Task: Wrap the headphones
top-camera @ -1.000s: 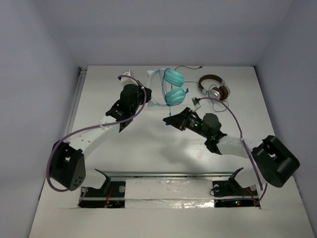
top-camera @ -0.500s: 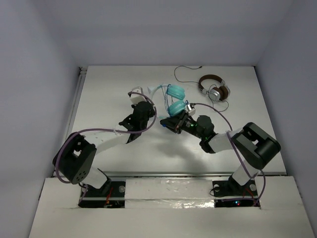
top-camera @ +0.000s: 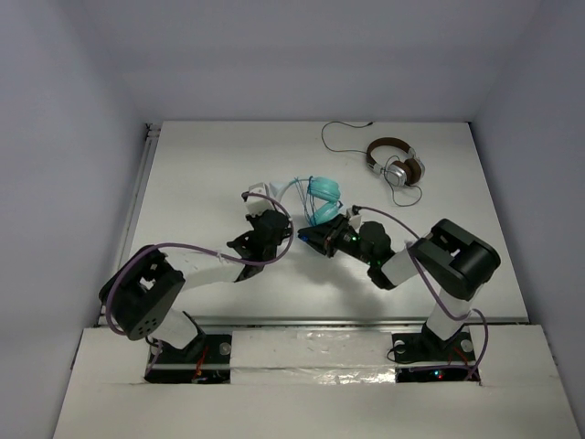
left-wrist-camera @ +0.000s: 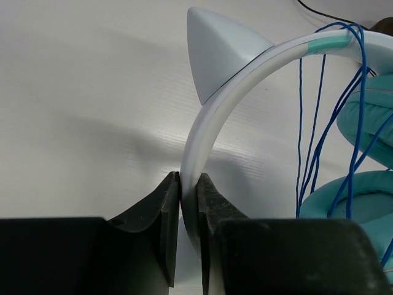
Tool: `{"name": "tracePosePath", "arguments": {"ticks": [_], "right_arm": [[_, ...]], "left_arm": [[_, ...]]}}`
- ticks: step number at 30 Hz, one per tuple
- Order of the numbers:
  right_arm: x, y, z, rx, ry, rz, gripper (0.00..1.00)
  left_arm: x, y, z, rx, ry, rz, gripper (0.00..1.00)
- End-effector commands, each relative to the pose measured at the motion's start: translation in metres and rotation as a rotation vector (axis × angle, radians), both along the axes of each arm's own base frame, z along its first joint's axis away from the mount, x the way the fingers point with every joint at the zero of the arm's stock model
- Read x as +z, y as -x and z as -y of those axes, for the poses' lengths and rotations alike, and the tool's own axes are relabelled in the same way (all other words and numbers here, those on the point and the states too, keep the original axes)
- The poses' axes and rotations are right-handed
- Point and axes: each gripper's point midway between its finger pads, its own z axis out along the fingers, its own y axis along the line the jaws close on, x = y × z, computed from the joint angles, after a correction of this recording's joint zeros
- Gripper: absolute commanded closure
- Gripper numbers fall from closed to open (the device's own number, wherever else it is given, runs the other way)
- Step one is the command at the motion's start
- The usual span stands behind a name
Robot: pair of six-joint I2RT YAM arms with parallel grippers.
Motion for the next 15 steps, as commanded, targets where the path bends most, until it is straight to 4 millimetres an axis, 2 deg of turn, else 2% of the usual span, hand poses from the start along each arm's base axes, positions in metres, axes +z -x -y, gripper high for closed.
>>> {"name": "tracePosePath", "arguments": {"ticks": [1, 3, 4, 5, 10, 14, 15], "right_arm": [[0.038, -0.015, 0.006, -0.089, -0.100, 0.072, 0.71], [0.031, -0.018, 0.007, -0.103, -0.064, 0.043, 0.62], [0.036, -0.015, 0.005, -0.103, -0.064, 0.050, 0.61], [0.025, -0.014, 0.004, -0.110, -0.018, 0.027, 0.57], [0.024, -0.017, -0.003, -0.116, 0.079, 0.015, 0.51], [0.017, -0.019, 0.001, -0.143, 0.125, -0.014, 0.50], [0.017, -0.017, -0.001, -0.135, 0.132, -0.019, 0.46]], "left_arm": [[0.026, 0.008, 0.029, -0.072, 0.133, 0.033, 1.00], [0.022, 0.010, 0.034, -0.099, 0.133, 0.009, 1.00], [0.020, 0.010, 0.037, -0.106, 0.132, 0.000, 1.00], [0.019, 0.010, 0.040, -0.118, 0.130, -0.010, 1.00], [0.007, 0.009, 0.052, -0.153, 0.107, -0.063, 1.00], [0.011, 0.012, 0.066, -0.213, 0.135, -0.085, 1.00], [0.009, 0.014, 0.066, -0.217, 0.124, -0.100, 1.00]]}}
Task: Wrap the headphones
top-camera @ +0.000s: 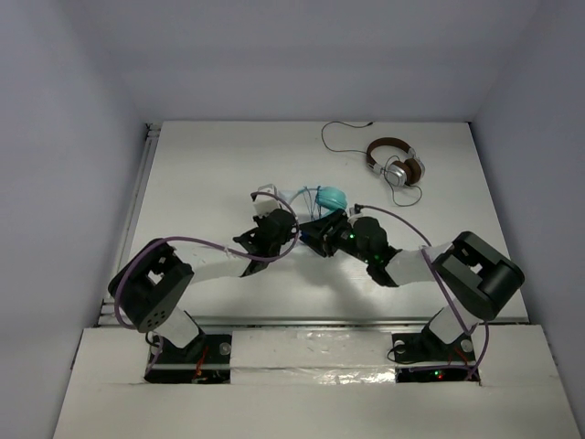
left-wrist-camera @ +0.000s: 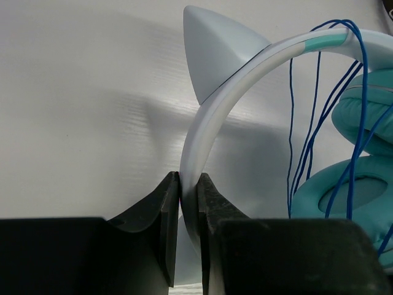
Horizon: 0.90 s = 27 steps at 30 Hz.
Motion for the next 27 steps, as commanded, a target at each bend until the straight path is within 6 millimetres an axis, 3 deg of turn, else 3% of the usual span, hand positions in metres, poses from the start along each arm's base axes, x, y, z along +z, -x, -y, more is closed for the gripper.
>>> {"name": "tracePosePath", "arguments": {"ticks": [1, 6, 11, 14, 17, 19, 25, 27], "right_arm": [[0.015, -0.016, -0.004, -0.050, 0.034, 0.037, 0.46], [0.005, -0.015, -0.004, -0.054, 0.090, 0.012, 0.41], [0.009, -0.012, -0.003, -0.047, 0.152, 0.031, 0.35], [0.032, -0.012, 0.004, -0.093, 0.132, 0.081, 0.36], [0.036, -0.004, 0.008, -0.082, 0.164, 0.113, 0.40], [0.057, -0.001, 0.014, -0.094, 0.151, 0.162, 0.47], [0.096, 0.008, 0.034, -0.131, 0.165, 0.271, 0.54], [0.097, 0.010, 0.043, -0.148, 0.198, 0.290, 0.59]], "left_arm": [[0.035, 0.006, 0.048, -0.142, 0.141, 0.010, 1.00], [0.040, 0.006, 0.049, -0.166, 0.150, -0.011, 1.00], [0.049, 0.005, 0.051, -0.204, 0.150, -0.008, 1.00], [0.052, 0.003, 0.045, -0.208, 0.168, -0.007, 1.00], [0.056, -0.004, 0.035, -0.199, 0.169, 0.004, 1.00], [0.065, -0.011, 0.027, -0.186, 0.163, 0.025, 1.00], [0.083, -0.015, 0.029, -0.209, 0.136, 0.049, 1.00], [0.082, -0.017, 0.029, -0.216, 0.112, 0.052, 1.00]]}}
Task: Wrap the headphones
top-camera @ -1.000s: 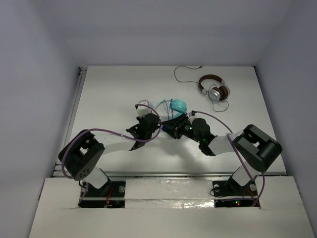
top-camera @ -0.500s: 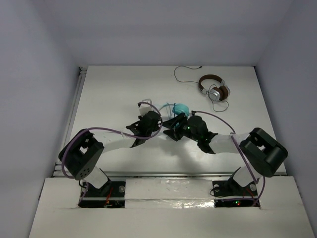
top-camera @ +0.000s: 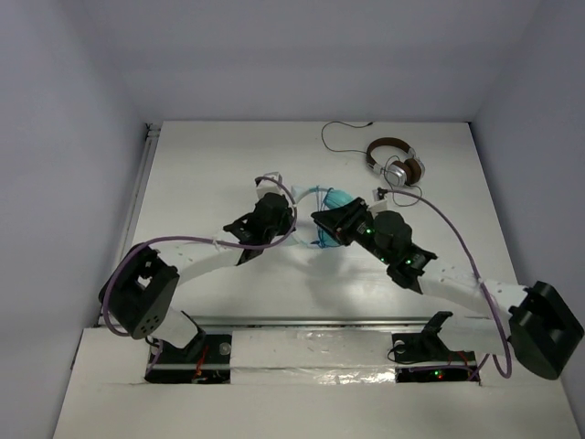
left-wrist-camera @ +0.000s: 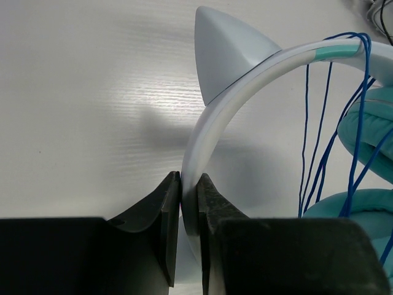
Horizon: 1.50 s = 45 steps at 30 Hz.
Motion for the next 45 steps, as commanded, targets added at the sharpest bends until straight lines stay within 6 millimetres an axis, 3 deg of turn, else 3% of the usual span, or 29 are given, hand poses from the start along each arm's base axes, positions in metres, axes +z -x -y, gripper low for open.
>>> {"name": "tracePosePath", "arguments": {"ticks": [1, 10, 11, 14, 21, 24, 27, 33, 36, 39, 40, 42, 43, 45], "right_arm": [[0.024, 0.003, 0.018, -0.056, 0.045, 0.100, 0.65], [0.031, 0.031, 0.094, -0.205, 0.252, 0.217, 0.98], [0.020, 0.035, 0.102, -0.209, 0.308, 0.194, 0.98], [0.027, 0.046, 0.129, -0.255, 0.390, 0.239, 0.98], [0.040, 0.053, 0.171, -0.374, 0.497, 0.268, 0.91], [0.050, 0.054, 0.177, -0.390, 0.509, 0.291, 0.89], [0.057, 0.054, 0.178, -0.393, 0.511, 0.302, 0.87], [0.069, 0.055, 0.184, -0.414, 0.526, 0.329, 0.85], [0.081, 0.057, 0.191, -0.434, 0.532, 0.348, 0.84], [0.099, 0.062, 0.202, -0.465, 0.533, 0.381, 0.79], [0.104, 0.063, 0.204, -0.470, 0.533, 0.389, 0.72], [0.120, 0.067, 0.214, -0.501, 0.535, 0.405, 0.62], [0.123, 0.068, 0.219, -0.519, 0.538, 0.403, 0.51], [0.138, 0.074, 0.241, -0.594, 0.542, 0.402, 0.39]], "left_arm": [[0.061, -0.023, 0.019, -0.018, 0.090, 0.129, 1.00], [0.045, -0.051, 0.043, -0.096, -0.039, 0.080, 1.00], [0.041, -0.050, 0.045, -0.106, -0.041, 0.068, 1.00], [0.025, -0.047, 0.044, -0.110, -0.057, 0.027, 1.00], [-0.003, -0.039, 0.032, -0.101, -0.135, -0.034, 1.00], [-0.003, -0.034, 0.031, -0.105, -0.142, -0.030, 1.00], [0.000, -0.032, 0.029, -0.108, -0.150, -0.026, 0.86], [-0.003, -0.028, 0.031, -0.132, -0.148, -0.040, 0.74], [0.010, -0.029, 0.033, -0.134, -0.127, -0.021, 0.67], [0.038, -0.030, 0.029, -0.114, -0.106, 0.029, 0.52], [0.060, -0.030, 0.026, -0.104, -0.081, 0.071, 0.49], [0.085, -0.028, 0.019, -0.085, -0.055, 0.123, 0.41], [0.113, -0.020, 0.016, -0.088, -0.013, 0.176, 0.39], [0.145, -0.011, 0.008, -0.085, 0.039, 0.242, 0.35]]}}
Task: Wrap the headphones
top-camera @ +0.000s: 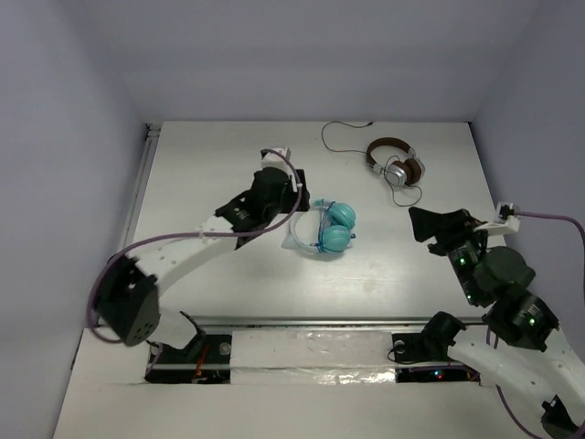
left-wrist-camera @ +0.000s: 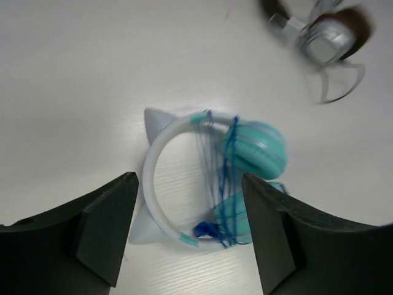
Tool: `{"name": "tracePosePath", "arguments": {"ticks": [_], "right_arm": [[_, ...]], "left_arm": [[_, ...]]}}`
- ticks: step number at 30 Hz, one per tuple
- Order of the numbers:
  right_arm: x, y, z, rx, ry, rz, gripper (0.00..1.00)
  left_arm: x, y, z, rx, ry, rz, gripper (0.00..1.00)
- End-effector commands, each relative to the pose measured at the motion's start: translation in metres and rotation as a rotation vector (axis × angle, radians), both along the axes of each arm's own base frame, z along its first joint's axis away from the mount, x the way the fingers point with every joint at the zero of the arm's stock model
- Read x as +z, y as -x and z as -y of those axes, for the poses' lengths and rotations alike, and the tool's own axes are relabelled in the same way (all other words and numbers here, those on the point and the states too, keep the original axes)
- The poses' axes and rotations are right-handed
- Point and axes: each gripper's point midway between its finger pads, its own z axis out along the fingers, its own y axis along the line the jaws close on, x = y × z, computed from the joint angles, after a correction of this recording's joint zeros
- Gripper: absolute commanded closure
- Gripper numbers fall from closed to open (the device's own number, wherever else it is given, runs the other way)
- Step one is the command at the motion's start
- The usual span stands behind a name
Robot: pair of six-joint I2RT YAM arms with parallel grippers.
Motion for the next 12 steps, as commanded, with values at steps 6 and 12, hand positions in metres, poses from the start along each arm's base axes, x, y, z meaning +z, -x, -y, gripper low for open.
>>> {"name": "tracePosePath", "arguments": {"ticks": [6, 12], "right_arm": [[0.064, 0.036, 0.089, -0.257, -0.027, 0.121, 0.00], [0.066, 0.038, 0.089, -0.238, -0.007, 0.134, 0.00]], "left_arm": [[0.175, 0.060, -0.063, 0.028, 0.286, 0.376, 0.11], [0.190, 0.091, -0.099, 0.049, 0.315, 0.434, 0.08]]}}
